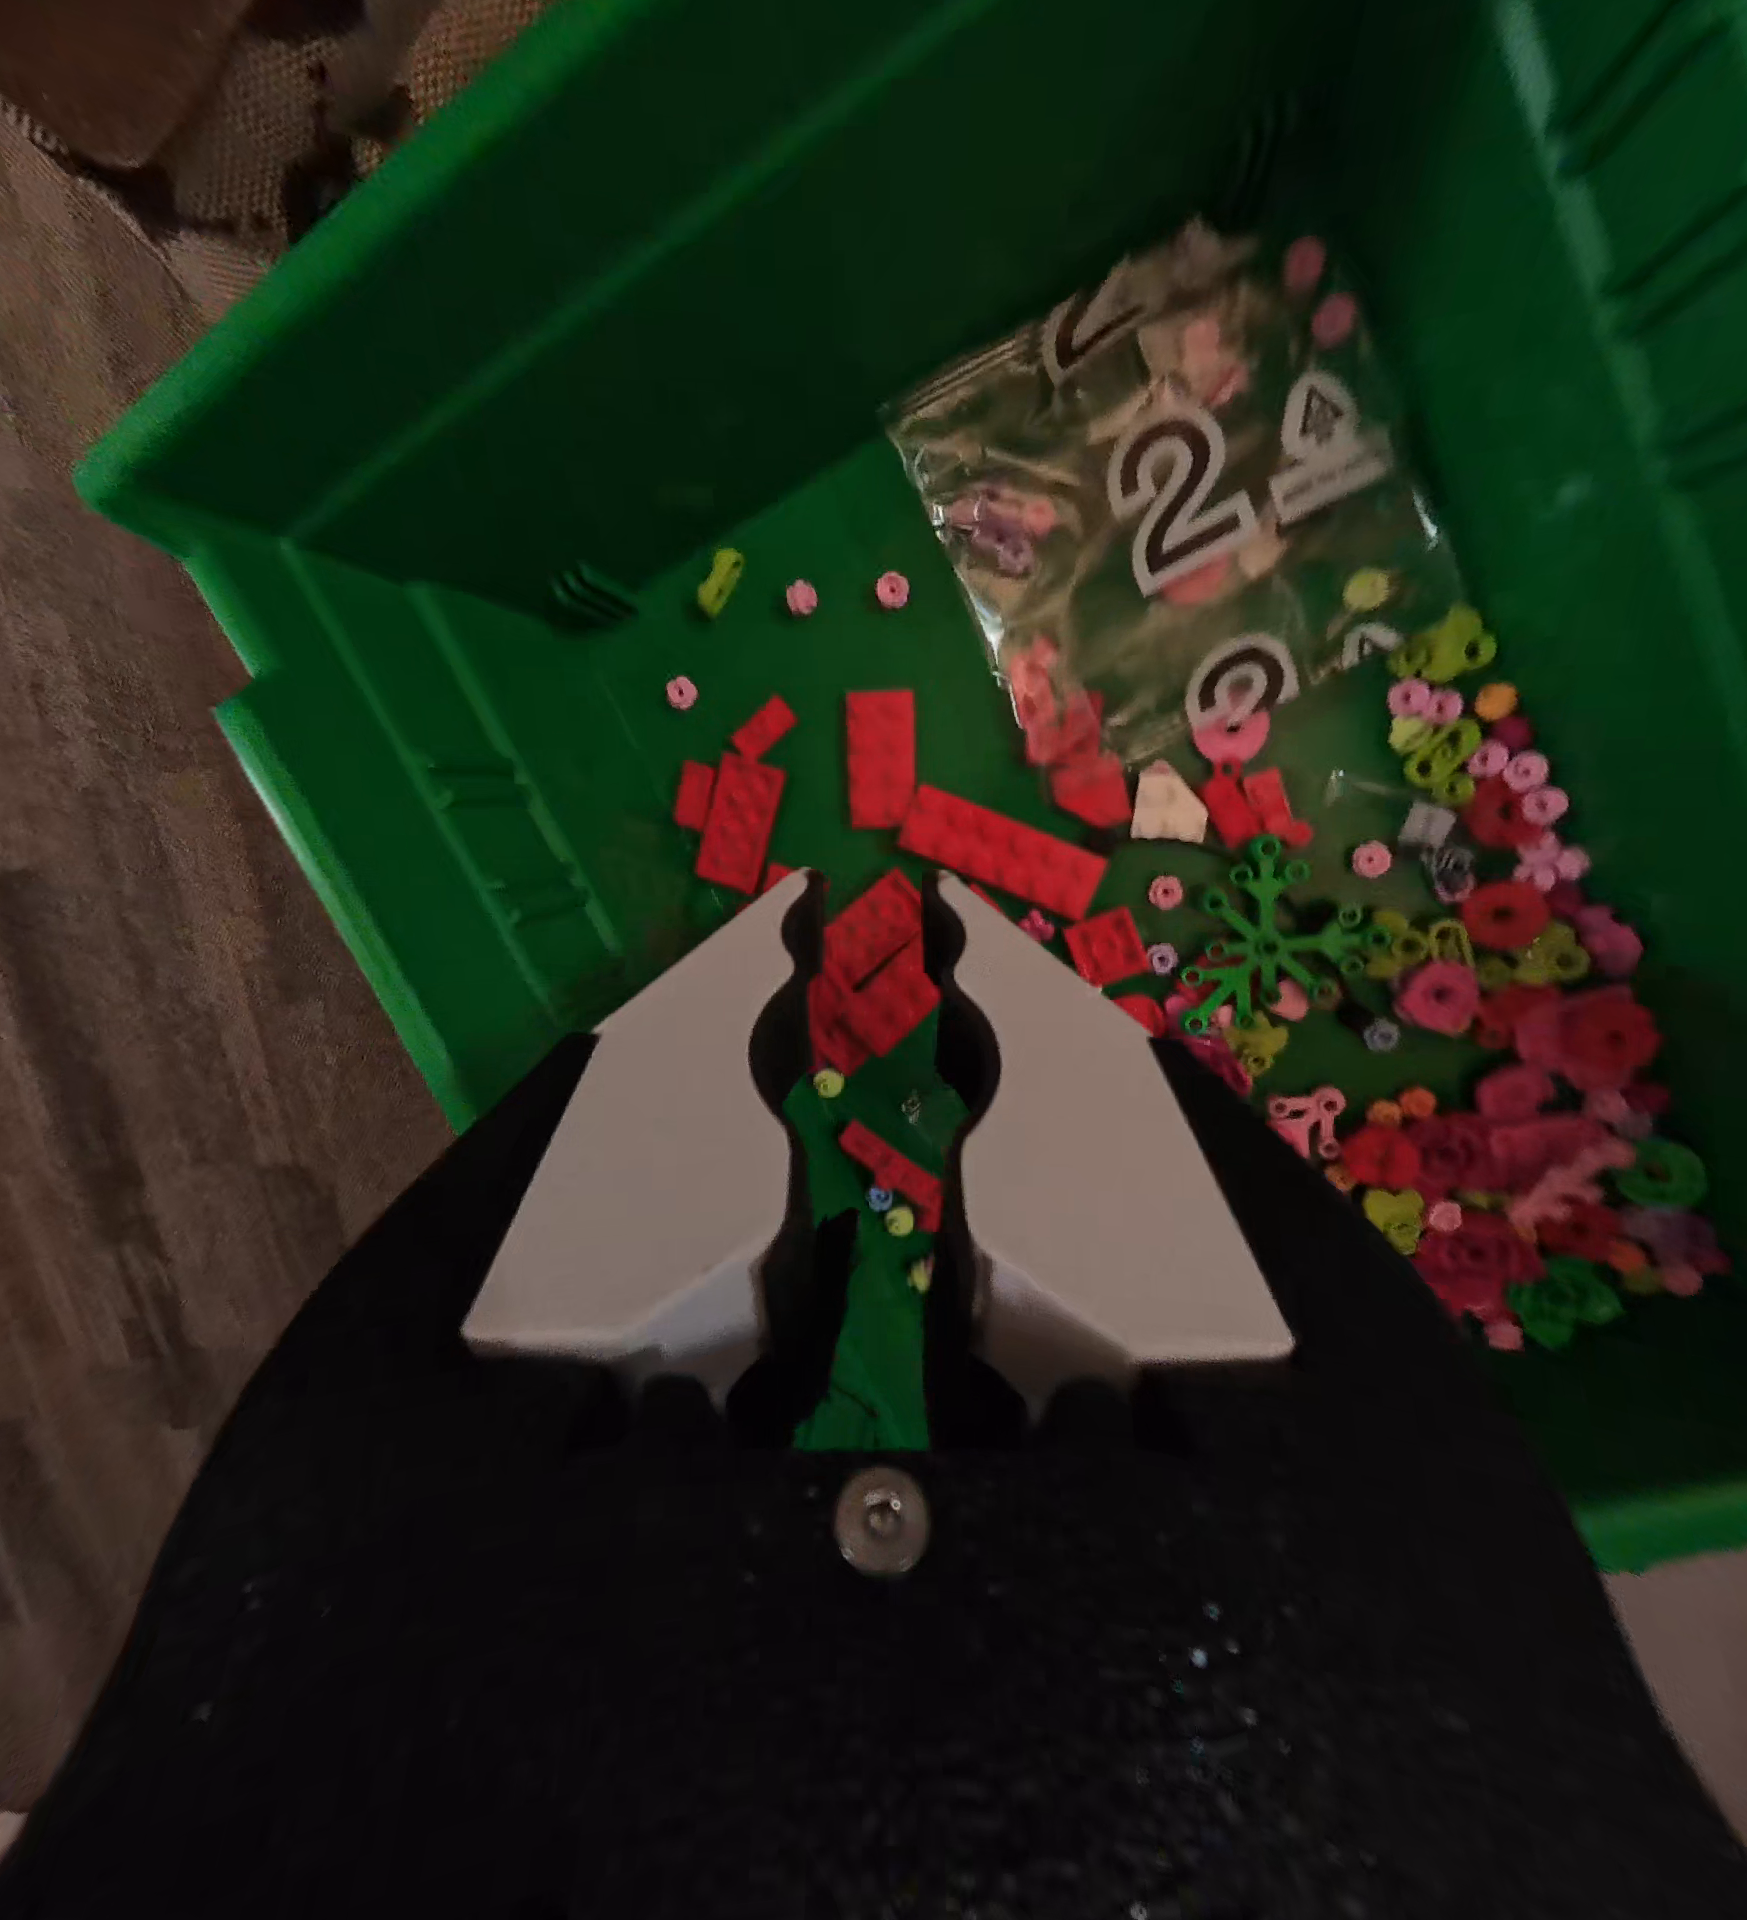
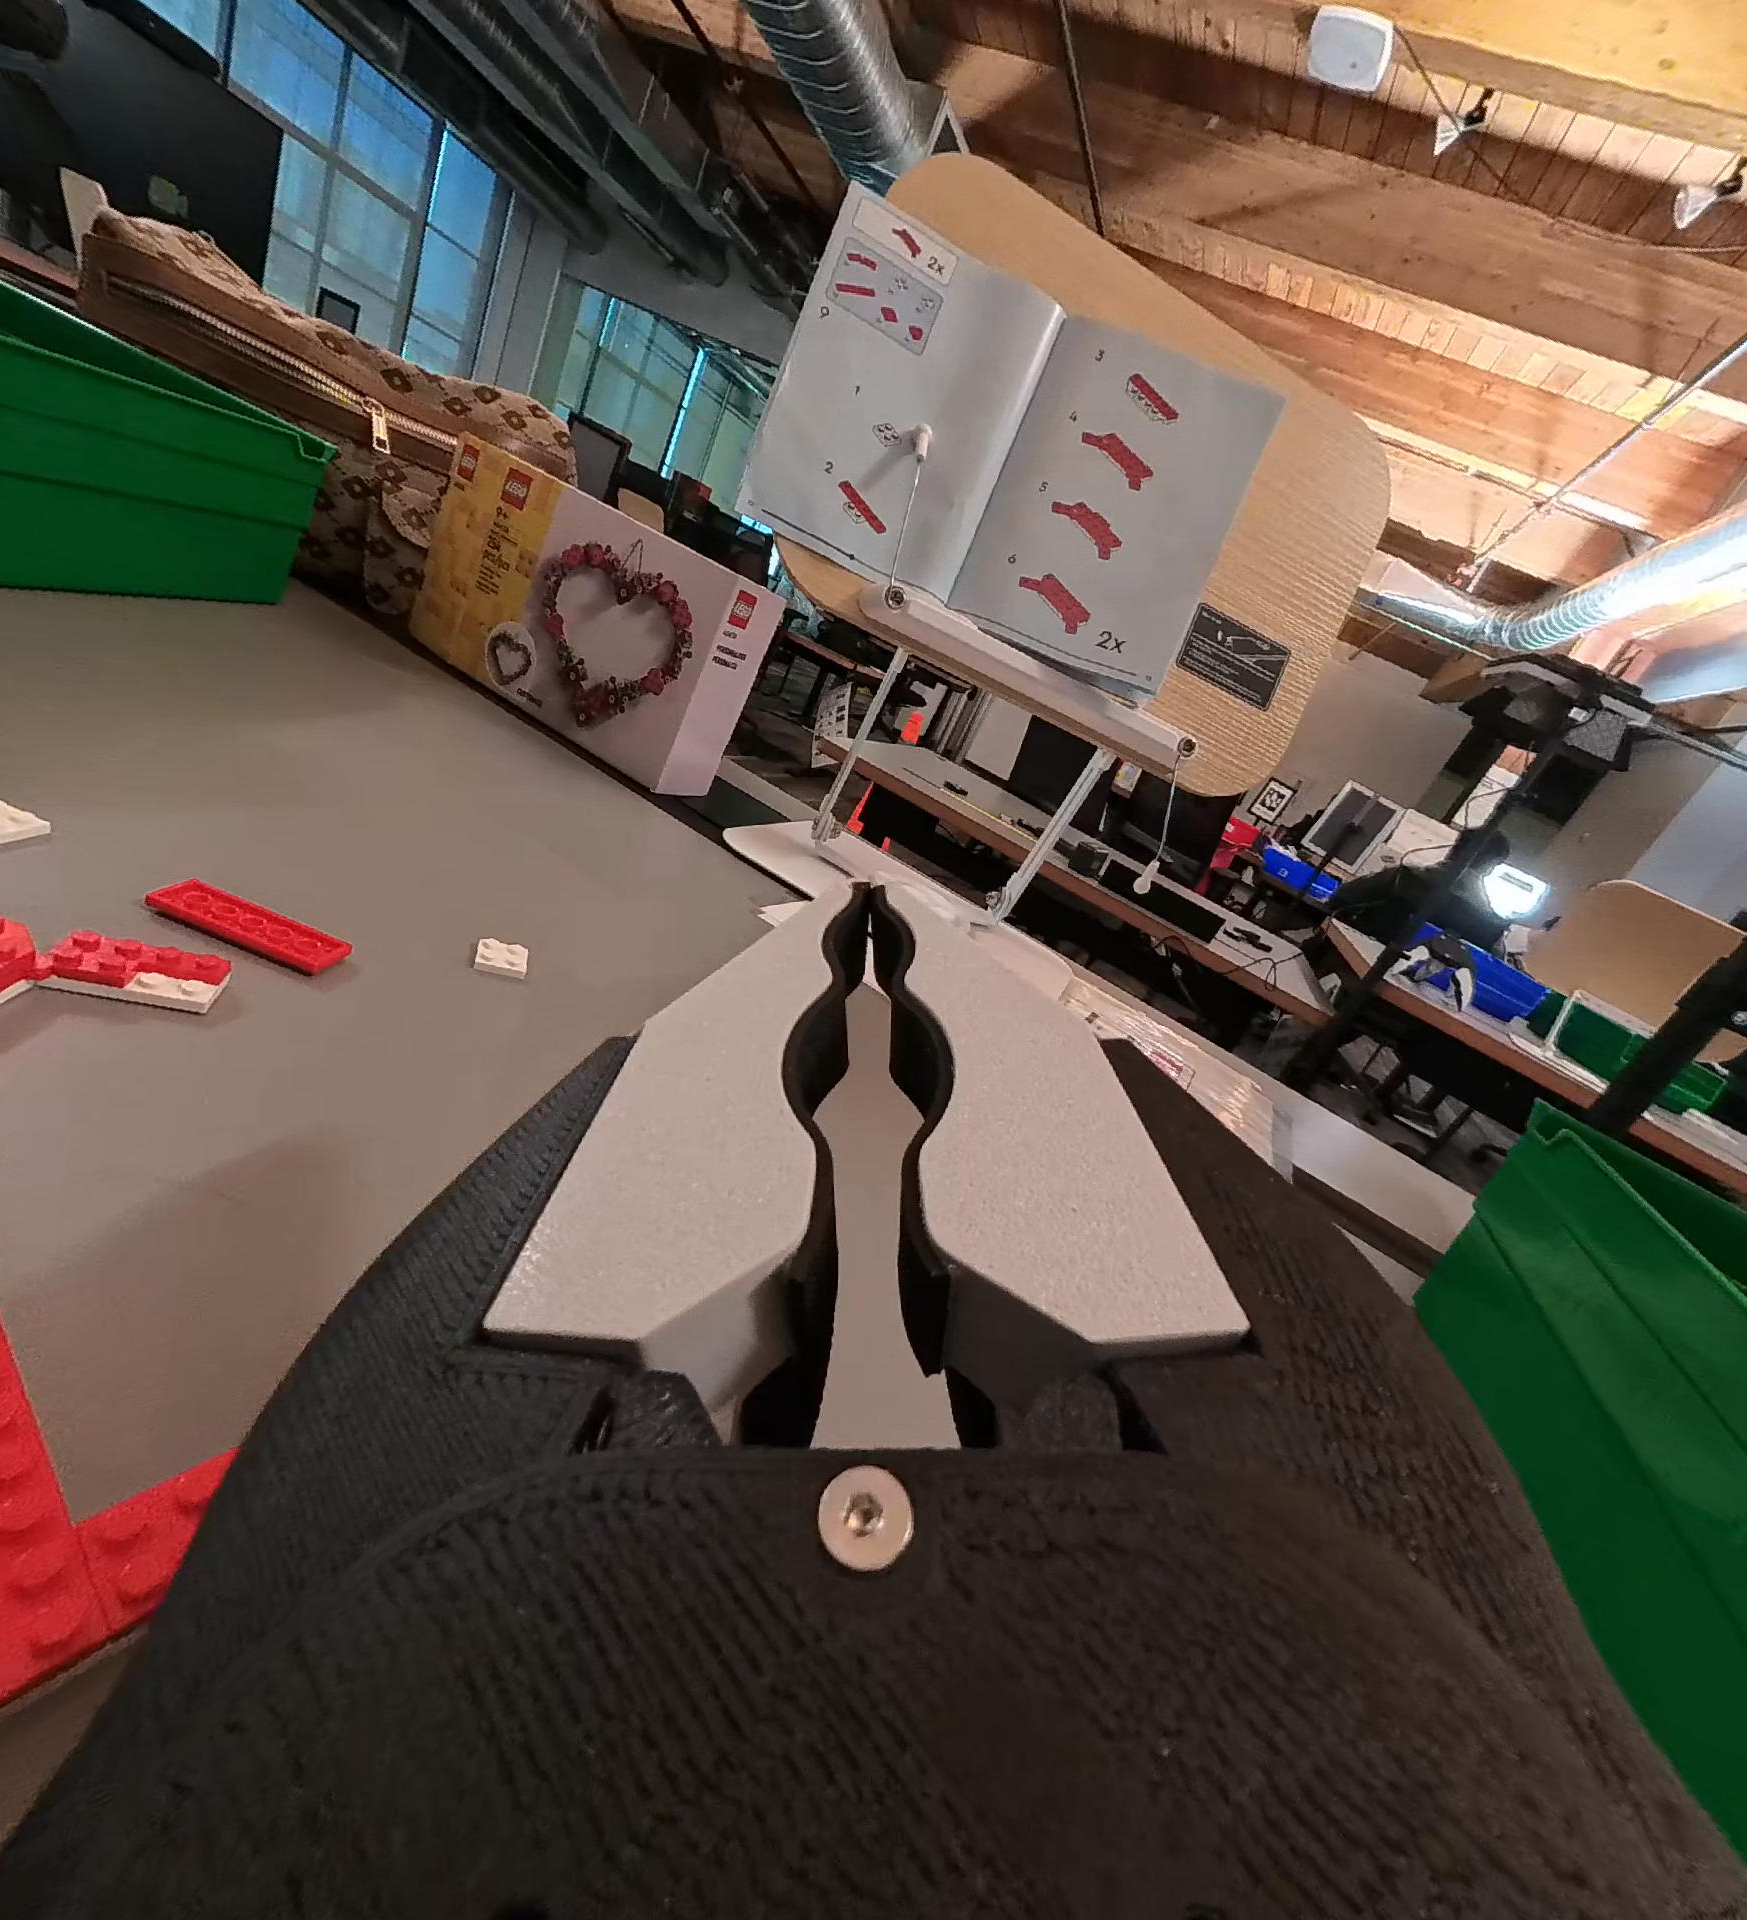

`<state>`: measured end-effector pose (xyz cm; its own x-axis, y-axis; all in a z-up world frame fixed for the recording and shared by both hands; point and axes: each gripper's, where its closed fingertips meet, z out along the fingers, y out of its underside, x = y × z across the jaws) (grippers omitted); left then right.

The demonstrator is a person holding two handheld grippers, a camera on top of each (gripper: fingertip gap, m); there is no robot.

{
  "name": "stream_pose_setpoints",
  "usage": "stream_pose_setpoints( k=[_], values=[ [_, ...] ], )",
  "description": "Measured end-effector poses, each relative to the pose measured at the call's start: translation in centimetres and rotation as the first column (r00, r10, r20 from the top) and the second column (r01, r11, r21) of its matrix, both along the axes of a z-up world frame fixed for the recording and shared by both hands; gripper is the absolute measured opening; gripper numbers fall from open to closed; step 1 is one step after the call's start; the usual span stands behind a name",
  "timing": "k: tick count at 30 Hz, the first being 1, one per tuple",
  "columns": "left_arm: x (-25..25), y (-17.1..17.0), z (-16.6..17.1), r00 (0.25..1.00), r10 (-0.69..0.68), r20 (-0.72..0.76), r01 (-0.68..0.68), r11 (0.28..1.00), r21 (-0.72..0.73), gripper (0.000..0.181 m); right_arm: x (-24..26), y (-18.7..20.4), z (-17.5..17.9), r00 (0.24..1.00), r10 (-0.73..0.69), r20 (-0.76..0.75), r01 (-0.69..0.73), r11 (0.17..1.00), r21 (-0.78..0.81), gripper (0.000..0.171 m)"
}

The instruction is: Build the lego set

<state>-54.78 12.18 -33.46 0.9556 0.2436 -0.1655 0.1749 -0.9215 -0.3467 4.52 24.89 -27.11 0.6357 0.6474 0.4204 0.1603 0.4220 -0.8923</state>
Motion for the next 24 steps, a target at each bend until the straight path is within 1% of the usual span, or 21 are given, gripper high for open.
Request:
stream_pose_setpoints(
  k=[4, 8, 10, 14, 18, 21, 24],
  values=[
    [0.5, 0.0, -1.6, 0.984, 0.08, 0.162, -0.073, 0.996, -0.05, 0.024, 0.0, 0.1, -0.1, 1.0, -0.006, 0.008, 0.006, 1.0, 0.003, 0.0],
    [0.8, -1.1, -2.7, 0.966, 0.135, 0.22, -0.103, 0.983, -0.149, 0.025, -0.1, 0.1, -0.1, 1.0, -0.01, 0.018, 0.009, 1.0, 0.006, 0.0],
    [0.9, -1.5, -2.9, 0.972, 0.119, 0.203, -0.082, 0.98, -0.182, 0.025, -0.2, 0.1, -0.2, 1.0, -0.01, 0.025, 0.01, 1.0, 0.008, 0.0],
    [1.7, -3.6, -3.7, 0.98, 0.099, 0.175, -0.039, 0.947, -0.318, 0.024, -0.3, 0.1, -0.3, 0.999, -0.01, 0.035, 0.01, 1.0, 0.012, 0.0],
    [1.7, -5.9, -3.6, 0.996, 0.045, 0.074, -0.008, 0.897, -0.442, 0.015, -0.3, 0.0, -0.4, 0.999, -0.009, 0.042, 0.009, 1.0, 0.014, 0.0],
    [2.6, -7.4, -3.8, 0.995, 0.038, 0.088, 0.013, 0.856, -0.517, 0.017, -0.4, 0.0, -0.4, 0.999, -0.009, 0.044, 0.009, 1.0, 0.015, 0.0],
    [3.1, -8.1, -4.2, 0.995, 0.043, 0.09, 0.013, 0.837, -0.547, 0.017, -0.3, 0.0, -0.4, 0.999, -0.009, 0.042, 0.008, 1.0, 0.014, 0.0]
  ],
)
